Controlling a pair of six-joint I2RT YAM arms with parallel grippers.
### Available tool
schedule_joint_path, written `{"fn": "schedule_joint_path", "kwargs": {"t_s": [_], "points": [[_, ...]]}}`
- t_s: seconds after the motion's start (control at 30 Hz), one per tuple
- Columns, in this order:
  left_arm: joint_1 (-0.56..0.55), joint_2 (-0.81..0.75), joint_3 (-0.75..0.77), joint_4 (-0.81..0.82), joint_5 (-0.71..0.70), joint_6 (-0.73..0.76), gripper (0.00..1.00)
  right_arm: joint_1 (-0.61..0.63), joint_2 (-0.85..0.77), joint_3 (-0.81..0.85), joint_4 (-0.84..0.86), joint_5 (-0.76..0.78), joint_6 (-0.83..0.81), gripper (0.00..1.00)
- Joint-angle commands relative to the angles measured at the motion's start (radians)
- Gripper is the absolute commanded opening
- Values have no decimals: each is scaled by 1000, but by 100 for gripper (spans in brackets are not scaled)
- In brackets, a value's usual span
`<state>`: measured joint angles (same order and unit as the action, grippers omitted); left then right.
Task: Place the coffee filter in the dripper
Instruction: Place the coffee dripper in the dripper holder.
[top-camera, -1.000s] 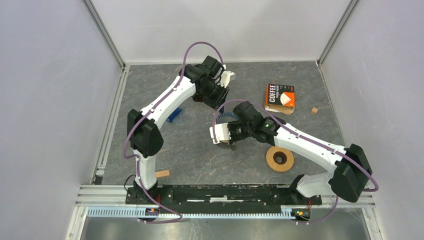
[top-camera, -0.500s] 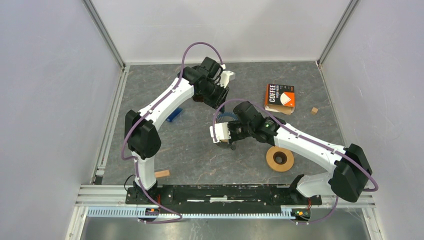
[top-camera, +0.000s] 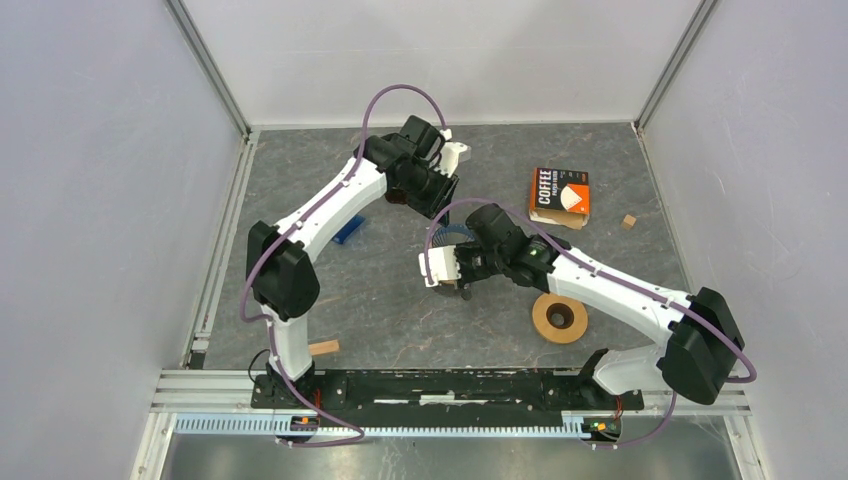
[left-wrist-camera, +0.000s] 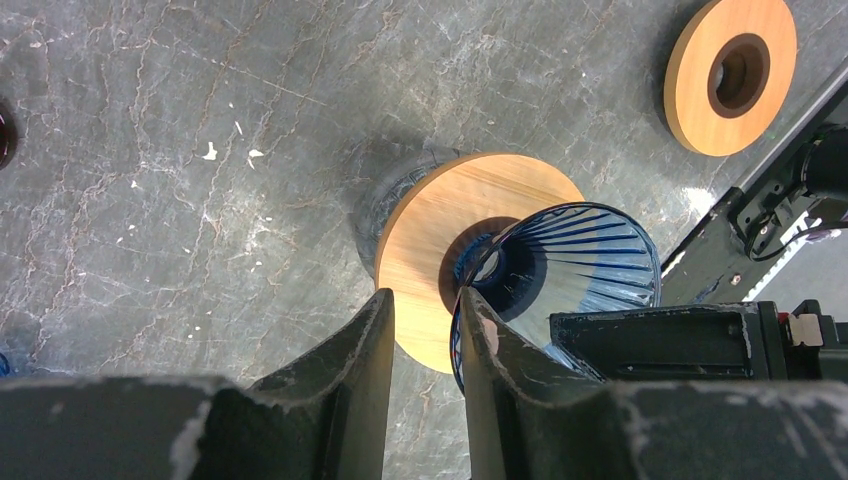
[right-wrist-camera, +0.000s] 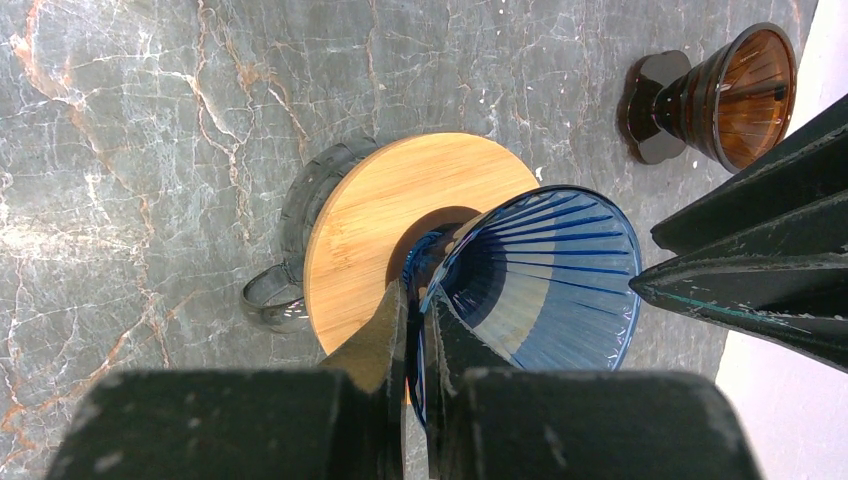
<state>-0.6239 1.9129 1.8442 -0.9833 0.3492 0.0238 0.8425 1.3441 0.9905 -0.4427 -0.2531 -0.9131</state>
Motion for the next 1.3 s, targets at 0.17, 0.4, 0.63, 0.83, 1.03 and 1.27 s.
{"fn": "schedule_joint_path", "kwargs": {"t_s": [0.17, 0.4, 0.63, 0.83, 1.03, 1.27], "points": [[-3, -55, -109, 78, -53, 62, 39, 24, 27, -13, -1, 39, -12, 0], [-2, -63, -132, 90, -45, 65, 42, 24, 30, -15, -1, 48, -8, 0], [-2, -71, -169, 100, 42, 63, 42, 25, 35, -18, 1, 53, -6, 0], [-2, -80, -199, 101, 54, 68, 28, 24, 38, -21, 2, 53, 0, 0], [-2, -76, -195, 106, 56, 70, 20, 24, 44, -25, -5, 54, 0, 0], [-2, -69, -202, 106, 56, 77, 4, 24, 77, 15, -75, 30, -12, 0]]}}
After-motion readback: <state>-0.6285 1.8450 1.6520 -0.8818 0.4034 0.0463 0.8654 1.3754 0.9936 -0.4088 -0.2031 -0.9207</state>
